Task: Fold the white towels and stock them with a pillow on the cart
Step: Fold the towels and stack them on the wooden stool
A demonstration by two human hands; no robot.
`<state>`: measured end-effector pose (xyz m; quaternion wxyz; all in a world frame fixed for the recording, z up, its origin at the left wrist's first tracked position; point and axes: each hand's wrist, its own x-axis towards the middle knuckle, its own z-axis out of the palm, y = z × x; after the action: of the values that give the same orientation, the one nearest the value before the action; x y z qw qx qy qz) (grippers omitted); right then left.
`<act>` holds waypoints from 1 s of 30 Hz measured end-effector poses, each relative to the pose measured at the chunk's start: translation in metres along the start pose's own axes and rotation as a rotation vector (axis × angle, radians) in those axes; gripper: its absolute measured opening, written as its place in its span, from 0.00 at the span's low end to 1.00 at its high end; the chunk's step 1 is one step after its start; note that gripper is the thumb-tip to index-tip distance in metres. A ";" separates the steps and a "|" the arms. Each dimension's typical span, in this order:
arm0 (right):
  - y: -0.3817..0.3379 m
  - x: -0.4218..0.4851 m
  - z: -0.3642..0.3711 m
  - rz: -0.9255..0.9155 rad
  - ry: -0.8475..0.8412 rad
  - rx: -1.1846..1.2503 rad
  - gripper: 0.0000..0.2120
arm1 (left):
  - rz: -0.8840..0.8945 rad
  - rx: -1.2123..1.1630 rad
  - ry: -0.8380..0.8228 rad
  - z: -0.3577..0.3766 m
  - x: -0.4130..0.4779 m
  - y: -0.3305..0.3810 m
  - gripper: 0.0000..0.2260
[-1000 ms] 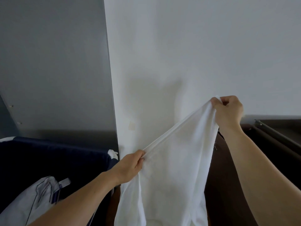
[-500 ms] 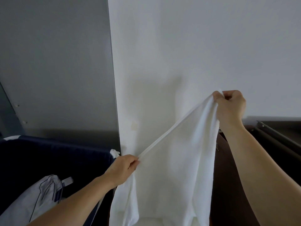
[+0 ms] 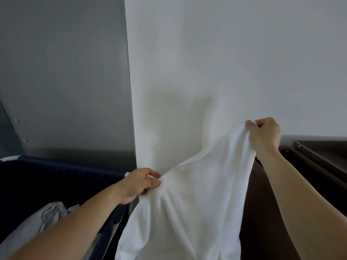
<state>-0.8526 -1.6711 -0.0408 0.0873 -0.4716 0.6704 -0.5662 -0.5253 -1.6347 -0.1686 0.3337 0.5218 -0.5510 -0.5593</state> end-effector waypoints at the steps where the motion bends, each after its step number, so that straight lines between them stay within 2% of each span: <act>1: 0.001 -0.005 0.005 -0.012 -0.055 -0.038 0.15 | 0.005 0.018 -0.021 0.005 0.001 0.012 0.10; 4: 0.002 -0.031 0.030 -0.099 -0.252 -0.150 0.12 | 0.085 0.089 -0.074 0.032 0.005 0.052 0.07; 7: 0.001 -0.068 0.057 -0.174 -0.438 -0.127 0.11 | 0.218 0.244 -0.094 0.058 0.009 0.082 0.05; 9: 0.001 -0.086 0.067 -0.107 -0.475 0.031 0.10 | 0.282 0.278 -0.126 0.072 0.011 0.090 0.05; 11: 0.005 -0.095 0.071 0.040 -0.499 0.261 0.09 | 0.315 0.239 -0.117 0.079 0.011 0.092 0.06; 13: 0.014 -0.098 0.072 0.132 -0.495 0.375 0.08 | 0.347 0.199 -0.065 0.081 0.012 0.091 0.07; 16: 0.024 -0.101 0.071 0.153 -0.482 0.361 0.07 | 0.377 0.210 0.003 0.082 0.014 0.086 0.08; 23: 0.014 -0.080 0.068 -0.097 -0.370 0.082 0.08 | 0.326 0.131 0.060 0.081 0.006 0.065 0.08; 30: 0.001 -0.035 0.049 -0.105 -0.165 0.079 0.09 | 0.274 0.219 0.113 0.058 -0.006 0.033 0.05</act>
<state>-0.8024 -1.6784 -0.0731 0.1307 -0.5472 0.6123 -0.5554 -0.5861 -1.6190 -0.1439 0.3782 0.5055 -0.6551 -0.4150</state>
